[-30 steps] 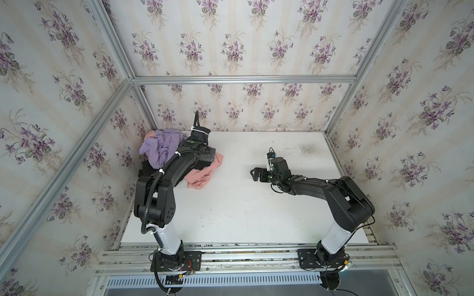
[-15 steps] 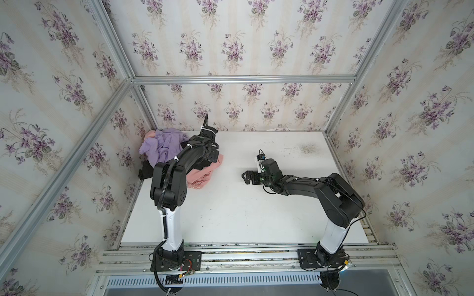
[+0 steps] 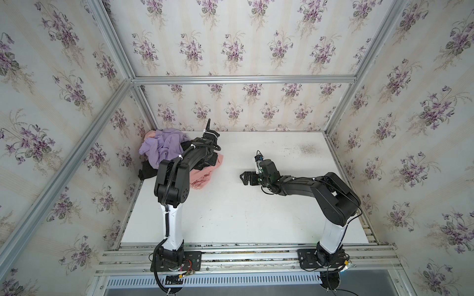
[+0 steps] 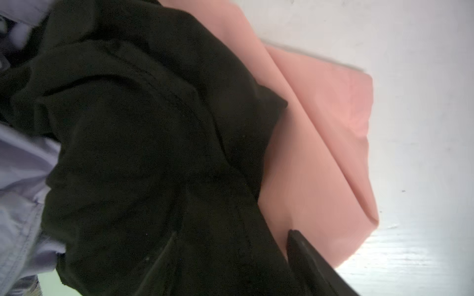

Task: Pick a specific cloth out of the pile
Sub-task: 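Reach the left gripper over the black cloth while the right gripper approaches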

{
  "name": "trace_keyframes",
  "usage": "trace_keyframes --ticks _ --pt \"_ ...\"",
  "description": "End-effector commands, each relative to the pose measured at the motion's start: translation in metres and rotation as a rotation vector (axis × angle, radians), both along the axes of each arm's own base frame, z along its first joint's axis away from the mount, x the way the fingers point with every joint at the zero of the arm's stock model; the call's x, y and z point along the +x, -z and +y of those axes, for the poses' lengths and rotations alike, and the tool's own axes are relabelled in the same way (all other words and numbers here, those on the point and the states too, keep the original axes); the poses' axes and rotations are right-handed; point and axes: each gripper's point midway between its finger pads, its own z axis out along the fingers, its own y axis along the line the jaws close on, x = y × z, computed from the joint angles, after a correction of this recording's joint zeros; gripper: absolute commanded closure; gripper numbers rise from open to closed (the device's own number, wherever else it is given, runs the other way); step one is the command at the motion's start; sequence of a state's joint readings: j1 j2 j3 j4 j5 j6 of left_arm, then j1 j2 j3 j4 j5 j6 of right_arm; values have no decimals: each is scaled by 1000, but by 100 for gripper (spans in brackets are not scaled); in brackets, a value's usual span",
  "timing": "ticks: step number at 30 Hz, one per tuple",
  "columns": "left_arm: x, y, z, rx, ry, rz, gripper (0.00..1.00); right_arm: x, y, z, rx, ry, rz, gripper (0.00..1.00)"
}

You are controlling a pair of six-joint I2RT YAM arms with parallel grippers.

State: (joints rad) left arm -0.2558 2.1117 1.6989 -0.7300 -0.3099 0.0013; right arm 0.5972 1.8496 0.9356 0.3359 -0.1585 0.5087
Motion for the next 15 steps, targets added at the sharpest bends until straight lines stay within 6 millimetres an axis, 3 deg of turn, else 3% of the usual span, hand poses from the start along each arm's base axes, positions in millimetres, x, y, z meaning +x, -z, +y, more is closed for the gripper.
trace_keyframes --ticks 1,6,9,15 --pt "2 -4 5 25 -8 -9 36 6 -8 4 21 9 -25 0" --pt "3 -8 5 22 -13 -19 44 6 -5 3 16 14 -20 0" --pt "3 -10 4 19 -12 -23 56 6 -5 4 22 9 -19 0" --pt "4 -15 4 17 -14 -32 63 4 -7 5 20 0 -17 0"
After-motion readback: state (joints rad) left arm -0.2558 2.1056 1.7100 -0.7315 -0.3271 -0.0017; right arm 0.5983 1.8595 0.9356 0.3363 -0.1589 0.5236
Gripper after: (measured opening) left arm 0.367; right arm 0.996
